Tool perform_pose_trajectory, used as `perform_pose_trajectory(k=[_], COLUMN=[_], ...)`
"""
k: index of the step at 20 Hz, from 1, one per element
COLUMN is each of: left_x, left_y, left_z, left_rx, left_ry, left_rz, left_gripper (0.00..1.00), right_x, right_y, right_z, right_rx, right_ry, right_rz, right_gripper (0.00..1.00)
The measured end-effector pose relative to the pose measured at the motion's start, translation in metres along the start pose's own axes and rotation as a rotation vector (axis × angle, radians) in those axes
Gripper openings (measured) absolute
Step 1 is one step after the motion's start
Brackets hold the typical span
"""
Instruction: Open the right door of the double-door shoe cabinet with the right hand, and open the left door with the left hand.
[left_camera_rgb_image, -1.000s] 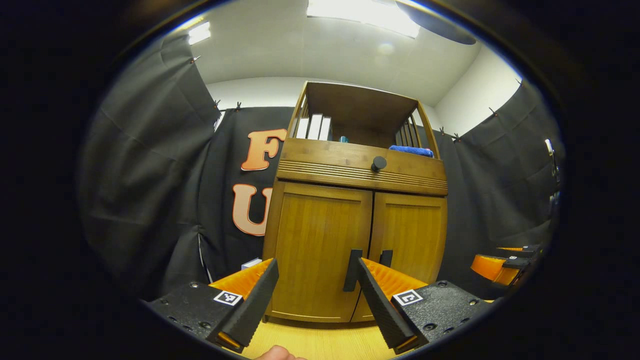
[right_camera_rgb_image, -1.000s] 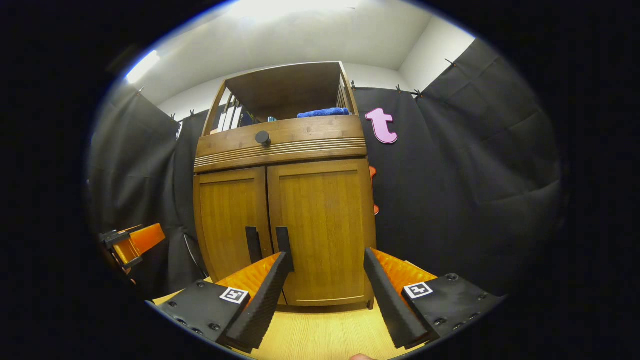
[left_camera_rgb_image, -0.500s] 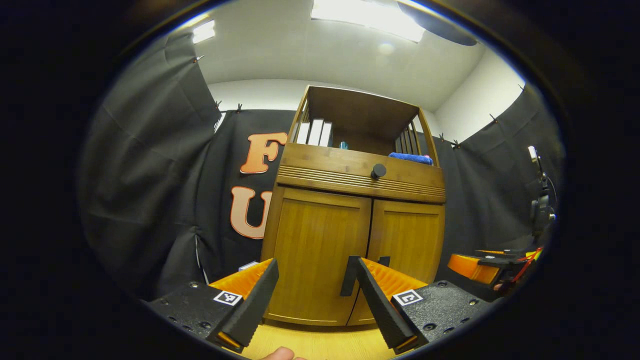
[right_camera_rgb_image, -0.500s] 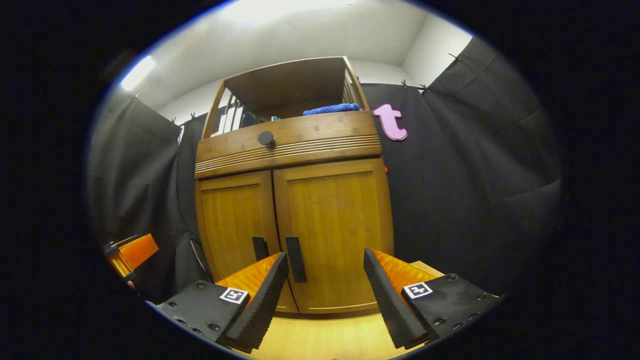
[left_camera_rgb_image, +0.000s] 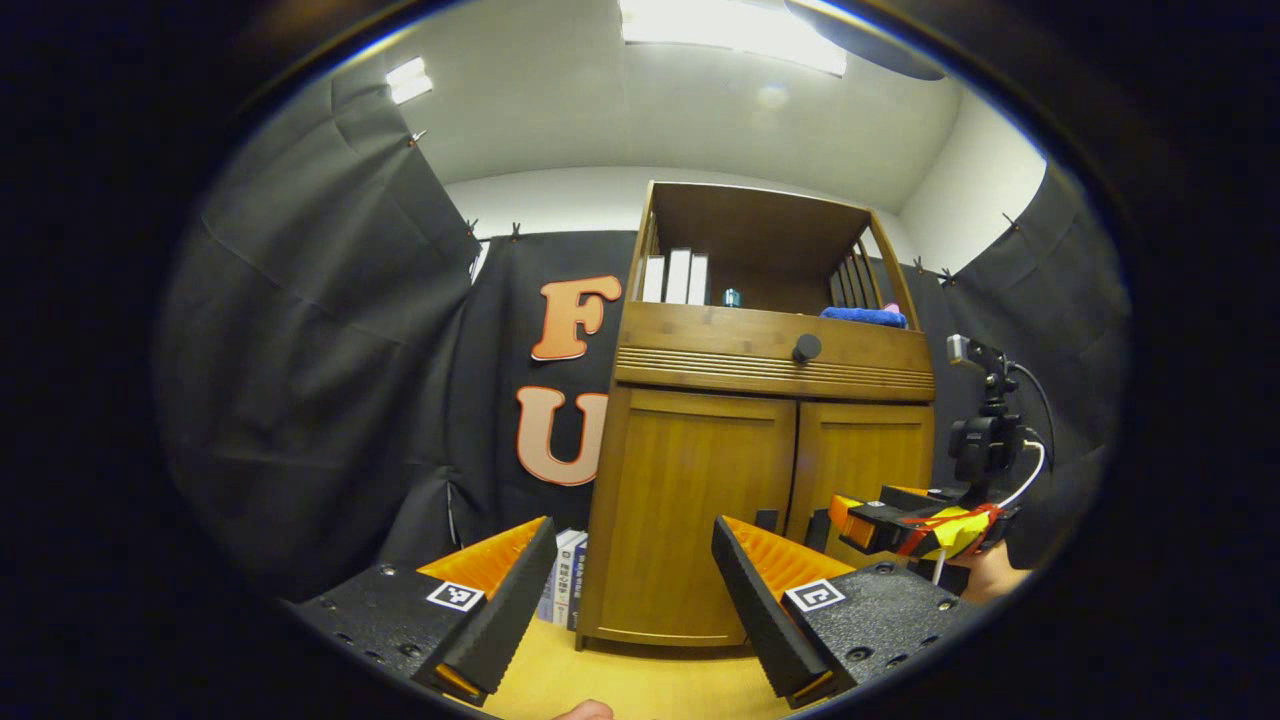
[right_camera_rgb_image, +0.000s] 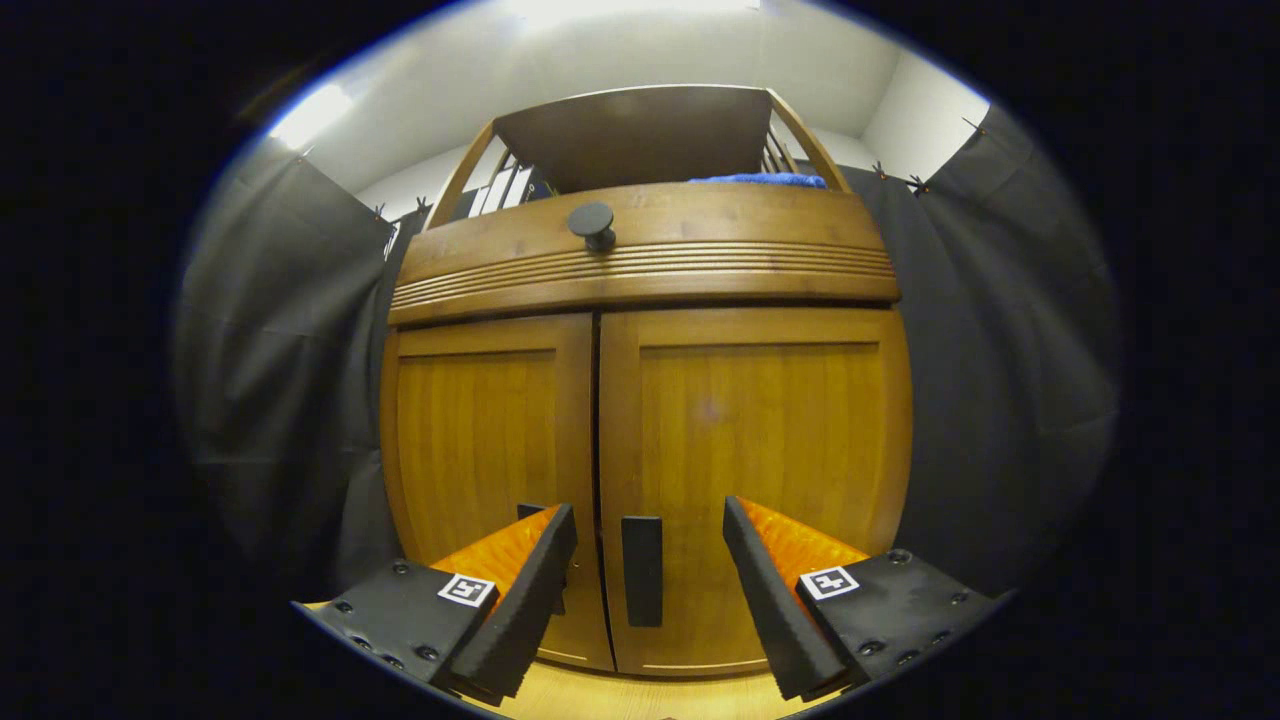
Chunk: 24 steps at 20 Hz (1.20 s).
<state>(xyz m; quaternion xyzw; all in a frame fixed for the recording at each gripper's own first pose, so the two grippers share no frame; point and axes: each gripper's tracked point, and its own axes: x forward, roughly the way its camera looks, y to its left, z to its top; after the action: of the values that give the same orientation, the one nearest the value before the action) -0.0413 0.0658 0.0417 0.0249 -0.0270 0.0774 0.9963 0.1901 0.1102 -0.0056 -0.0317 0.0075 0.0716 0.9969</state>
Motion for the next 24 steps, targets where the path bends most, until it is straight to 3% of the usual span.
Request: perform_pose_trajectory(k=[6, 8, 9, 10, 11, 14, 16, 17, 18, 20, 23, 24], left_x=[-0.015, -0.017, -0.018, -0.017, -0.018, -0.018, -0.02, -0.019, -0.018, -0.017, -0.017, -0.016], left_y=[0.042, 0.052, 0.056, 0.06, 0.062, 0.063, 0.06, 0.058, 0.055, 0.05, 0.041, 0.036], left_z=[0.008, 0.01, 0.011, 0.011, 0.012, 0.01, 0.009, 0.009, 0.008, 0.007, 0.006, 0.004], left_rx=[0.014, 0.027, 0.034, 0.041, 0.044, 0.043, 0.044, 0.043, 0.041, 0.038, 0.024, 0.019], left_ry=[0.003, -0.001, -0.002, -0.003, -0.004, 0.001, 0.005, 0.008, 0.012, 0.016, 0.018, 0.022], left_rz=[0.129, 0.157, 0.167, 0.177, 0.187, 0.194, 0.185, 0.179, 0.171, 0.158, 0.134, 0.119], left_gripper=[0.91, 0.91, 0.91, 0.91, 0.91, 0.98, 0.92, 0.95, 0.92, 0.92, 0.92, 0.92], right_x=[0.06, 0.074, 0.08, 0.082, 0.08, 0.08, 0.081, 0.082, 0.08, 0.078, 0.079, 0.079], right_y=[-0.004, -0.004, -0.002, -0.004, -0.004, -0.004, -0.003, -0.003, 0.0, 0.003, 0.0, -0.001], right_z=[-0.048, -0.052, -0.056, -0.061, -0.059, -0.059, -0.062, -0.062, -0.061, -0.059, -0.065, -0.061], right_rx=[0.011, 0.019, 0.023, 0.024, 0.026, 0.015, 0.021, 0.024, 0.035, 0.048, 0.007, -0.009], right_ry=[0.107, 0.131, 0.141, 0.158, 0.141, 0.134, 0.144, 0.146, 0.147, 0.144, 0.123, 0.116], right_rz=[-0.045, -0.055, -0.055, -0.065, -0.069, -0.076, -0.071, -0.067, -0.057, -0.043, 0.005, 0.015], right_gripper=[0.95, 0.9, 0.99, 0.83, 0.74, 0.78, 0.78, 0.78, 0.78, 0.63, 0.32, 0.31])
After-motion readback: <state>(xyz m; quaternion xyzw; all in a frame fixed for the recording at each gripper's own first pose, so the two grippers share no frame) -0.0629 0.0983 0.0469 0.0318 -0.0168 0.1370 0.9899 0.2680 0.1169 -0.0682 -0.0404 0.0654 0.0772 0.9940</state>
